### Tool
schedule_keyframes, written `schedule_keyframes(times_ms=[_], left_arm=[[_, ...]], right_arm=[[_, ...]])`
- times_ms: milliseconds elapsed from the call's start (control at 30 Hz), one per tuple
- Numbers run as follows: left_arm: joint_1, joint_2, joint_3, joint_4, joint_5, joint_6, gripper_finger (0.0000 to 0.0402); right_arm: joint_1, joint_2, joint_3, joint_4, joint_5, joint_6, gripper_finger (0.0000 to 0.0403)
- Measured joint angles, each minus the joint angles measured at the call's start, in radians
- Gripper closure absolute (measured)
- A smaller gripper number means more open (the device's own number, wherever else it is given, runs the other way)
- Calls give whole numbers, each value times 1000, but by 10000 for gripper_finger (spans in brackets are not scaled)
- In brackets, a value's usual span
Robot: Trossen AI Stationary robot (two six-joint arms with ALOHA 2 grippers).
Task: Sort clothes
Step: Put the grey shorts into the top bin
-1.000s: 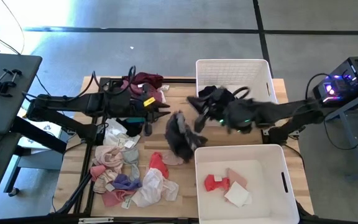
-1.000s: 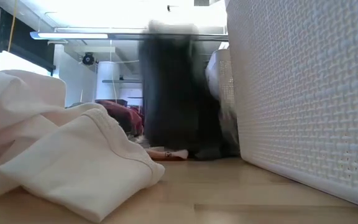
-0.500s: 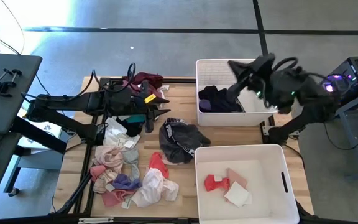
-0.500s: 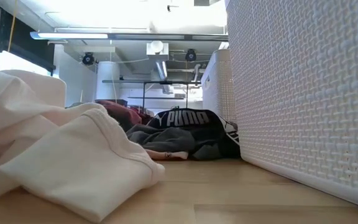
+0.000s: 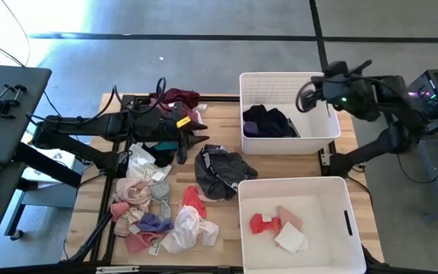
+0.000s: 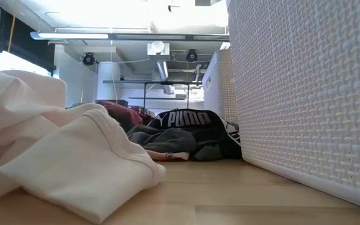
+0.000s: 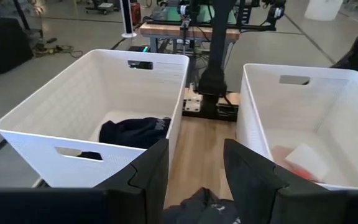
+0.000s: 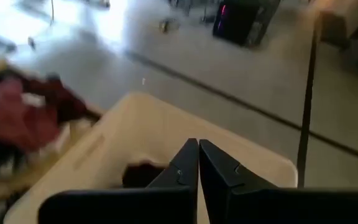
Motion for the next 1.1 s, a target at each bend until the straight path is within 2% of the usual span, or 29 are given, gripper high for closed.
schedule_keyframes(times_ms=[167,300,433,533,633,733,867,1000,1100], left_arm=[[0,0,0,-1,0,-8,258],[0,0,-13,-30,0,-7,258],[0,24,-97,-52,45,38,258],[0,72,-181,-31,105,35,258],[0,138,-250,33,140,38,258],[0,221,-296,101,176,83,258],[3,351,-303,130,182,106,258],[12,474,-303,121,181,107,268],[12,541,-303,101,179,130,301]], right_arm=[[-95,-16,-147,122,-192,-62,403],[-106,-12,-278,269,-423,-107,402],[-94,-12,-401,414,-611,-115,399],[-82,-12,-472,532,-760,-90,375],[-65,-12,-523,635,-879,-48,330],[-41,-12,-565,748,-953,0,279],[11,-3,-617,937,-971,38,227],[74,28,-639,1059,-976,-23,204],[125,62,-639,1060,-948,-97,202]])
